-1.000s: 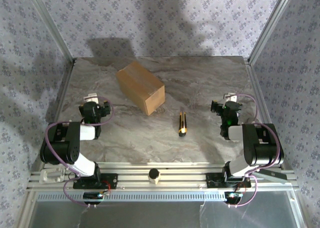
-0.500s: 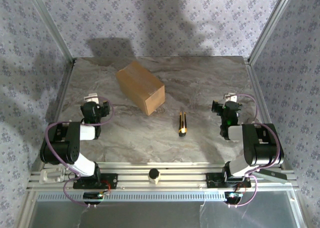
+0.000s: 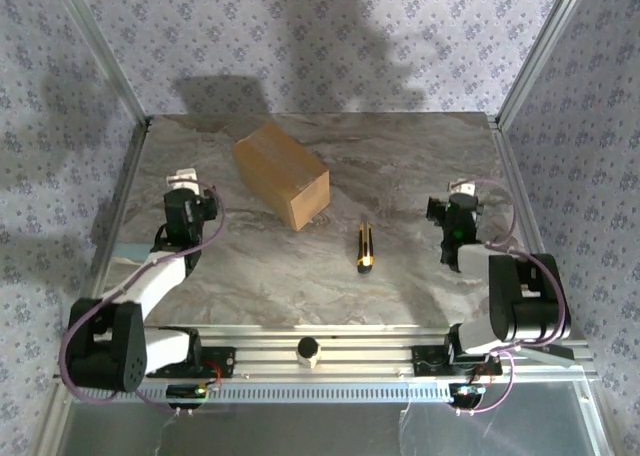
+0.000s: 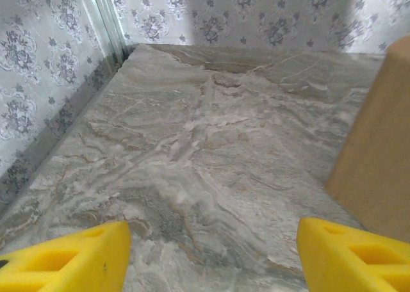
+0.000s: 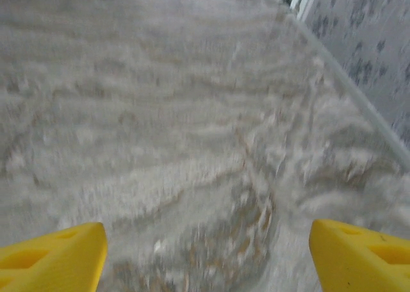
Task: Unpack the express box
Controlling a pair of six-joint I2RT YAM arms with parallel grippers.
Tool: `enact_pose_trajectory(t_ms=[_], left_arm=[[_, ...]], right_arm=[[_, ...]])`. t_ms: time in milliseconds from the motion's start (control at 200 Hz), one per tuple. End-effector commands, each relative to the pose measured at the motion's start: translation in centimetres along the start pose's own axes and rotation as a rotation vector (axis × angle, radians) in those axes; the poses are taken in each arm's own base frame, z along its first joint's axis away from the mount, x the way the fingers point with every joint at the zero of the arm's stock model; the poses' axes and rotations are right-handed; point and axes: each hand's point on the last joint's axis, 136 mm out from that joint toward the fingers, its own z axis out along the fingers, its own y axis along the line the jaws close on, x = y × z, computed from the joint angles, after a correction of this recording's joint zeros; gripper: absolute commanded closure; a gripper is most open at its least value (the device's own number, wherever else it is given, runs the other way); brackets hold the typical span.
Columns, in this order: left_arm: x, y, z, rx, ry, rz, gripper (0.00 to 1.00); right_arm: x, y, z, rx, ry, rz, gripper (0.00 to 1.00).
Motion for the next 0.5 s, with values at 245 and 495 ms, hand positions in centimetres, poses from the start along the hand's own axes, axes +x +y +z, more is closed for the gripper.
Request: enact_pose_trajectory(t_ms=[245,495], left_arm=[[-0.4,0.2,-3.2,0.005,0.075,-0.191,0.31],[-1.4,-2.4,-3.6,0.086,0.179,-0.181,0.31]], right_arm=[[-3.6,4.8,-4.6,-0.084,0.099,0.041,0.15],[-0.2,11.9,-9.1,-0.326,0.223,0.057,0.12]])
